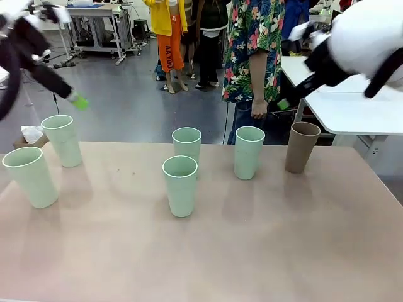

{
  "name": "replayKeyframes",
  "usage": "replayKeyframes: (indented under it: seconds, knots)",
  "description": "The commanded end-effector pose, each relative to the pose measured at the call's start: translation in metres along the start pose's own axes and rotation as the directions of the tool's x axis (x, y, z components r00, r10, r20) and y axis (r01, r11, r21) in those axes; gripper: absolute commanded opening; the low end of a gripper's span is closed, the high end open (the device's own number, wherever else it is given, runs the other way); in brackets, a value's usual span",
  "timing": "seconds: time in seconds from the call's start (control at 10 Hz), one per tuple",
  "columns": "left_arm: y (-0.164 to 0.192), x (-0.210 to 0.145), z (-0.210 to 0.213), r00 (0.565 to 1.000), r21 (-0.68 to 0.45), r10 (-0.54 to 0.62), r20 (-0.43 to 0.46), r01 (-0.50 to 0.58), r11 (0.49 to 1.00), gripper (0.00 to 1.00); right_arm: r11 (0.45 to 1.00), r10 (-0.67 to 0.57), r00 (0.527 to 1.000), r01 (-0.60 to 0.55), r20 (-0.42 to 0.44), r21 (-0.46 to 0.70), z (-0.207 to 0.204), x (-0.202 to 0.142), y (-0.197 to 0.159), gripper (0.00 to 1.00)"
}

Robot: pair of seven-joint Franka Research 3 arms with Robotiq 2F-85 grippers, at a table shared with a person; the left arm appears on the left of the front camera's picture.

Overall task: Stack the cups and store them in the basket.
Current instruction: Pick up two Reusable plastic cups , one in each hand.

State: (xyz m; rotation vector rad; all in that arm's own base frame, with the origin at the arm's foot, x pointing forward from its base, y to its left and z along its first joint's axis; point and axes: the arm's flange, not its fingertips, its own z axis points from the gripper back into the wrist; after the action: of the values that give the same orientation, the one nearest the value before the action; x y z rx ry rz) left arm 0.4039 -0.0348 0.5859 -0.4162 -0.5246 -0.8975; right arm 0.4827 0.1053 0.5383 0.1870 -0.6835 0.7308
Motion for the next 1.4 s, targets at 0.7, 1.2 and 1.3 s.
replayKeyframes:
  seconds: [0.7,1.2,1.3]
  knots:
    - [0.078,-0.124,0.079,0.928,-0.107,-0.272,0.253,0.306,0.946,1.00,0.970,0.056,0.934,-0.134,0.354,0.201,0.150,-0.167,-0.054,1.00]
    - [0.074,-0.141,0.080,0.912,-0.104,-0.238,0.334,0.287,0.952,1.00,0.973,0.059,0.905,-0.147,0.421,0.179,0.166,-0.194,-0.045,1.00]
    - [0.075,-0.140,0.078,0.919,-0.117,-0.220,0.327,0.270,0.956,1.00,0.977,0.041,0.906,-0.125,0.422,0.175,0.165,-0.194,-0.047,1.00]
